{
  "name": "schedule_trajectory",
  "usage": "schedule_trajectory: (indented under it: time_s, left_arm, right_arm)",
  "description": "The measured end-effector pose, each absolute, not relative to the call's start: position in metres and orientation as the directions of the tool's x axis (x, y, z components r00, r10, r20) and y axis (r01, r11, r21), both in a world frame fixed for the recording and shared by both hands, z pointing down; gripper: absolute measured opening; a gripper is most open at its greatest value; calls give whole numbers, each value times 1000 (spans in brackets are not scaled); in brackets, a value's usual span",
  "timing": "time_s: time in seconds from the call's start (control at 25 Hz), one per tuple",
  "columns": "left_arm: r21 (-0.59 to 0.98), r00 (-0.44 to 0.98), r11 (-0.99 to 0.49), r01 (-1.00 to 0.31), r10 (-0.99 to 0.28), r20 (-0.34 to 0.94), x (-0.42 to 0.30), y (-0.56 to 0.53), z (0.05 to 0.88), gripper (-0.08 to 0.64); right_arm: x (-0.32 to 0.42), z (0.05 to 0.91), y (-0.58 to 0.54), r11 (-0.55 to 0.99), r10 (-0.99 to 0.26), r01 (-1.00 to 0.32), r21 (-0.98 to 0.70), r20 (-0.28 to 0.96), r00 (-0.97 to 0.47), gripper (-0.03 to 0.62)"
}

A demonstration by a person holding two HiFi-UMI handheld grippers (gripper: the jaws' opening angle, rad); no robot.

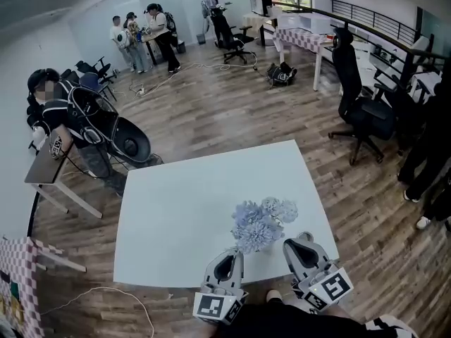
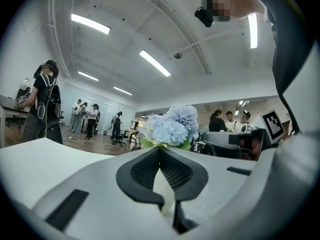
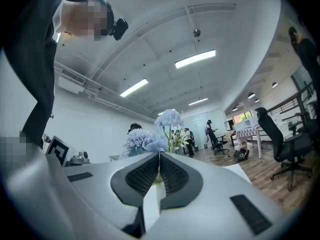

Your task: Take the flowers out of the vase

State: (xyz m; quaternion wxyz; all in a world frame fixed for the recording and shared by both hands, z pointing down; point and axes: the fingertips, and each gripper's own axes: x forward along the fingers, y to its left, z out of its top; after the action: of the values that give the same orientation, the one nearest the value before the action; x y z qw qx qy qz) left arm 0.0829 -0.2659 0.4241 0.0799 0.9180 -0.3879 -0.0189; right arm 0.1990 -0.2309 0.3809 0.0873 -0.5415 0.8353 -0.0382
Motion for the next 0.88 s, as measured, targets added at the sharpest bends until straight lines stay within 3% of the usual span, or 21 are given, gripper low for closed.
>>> schedule_trajectory:
  time_s: [0.48, 0.52, 0.56, 0.6, 0.76, 0.88]
  left_arm:
    - [185, 715, -700, -689, -699, 16, 73, -277, 425, 5]
    - [189, 715, -699, -689, -699, 18, 72, -277, 425, 5]
    - [192, 713, -698, -690, -701, 19, 71, -278, 426, 5]
    - [192, 711, -696, -692, -703, 17, 70, -279, 426, 5]
    - [186, 704, -690, -699, -710, 13, 68, -280, 424, 5]
    - [183, 699, -685, -705, -715, 15, 65, -278, 423, 5]
  right_arm:
    - [199, 378, -230, 434, -899, -895, -102, -108, -424, 25]
    - [198, 377, -229, 440, -896, -893, -99, -107, -430, 47]
    - [197, 378, -229, 446, -894, -890, -97, -103, -437, 130]
    - [196, 380, -229, 451, -891, -888, -92, -95, -443, 161]
    - [191, 387, -233, 472, -881, -880, -57, -51, -470, 233]
    - [183, 394, -238, 500, -866, -864, -61, -17, -500, 250]
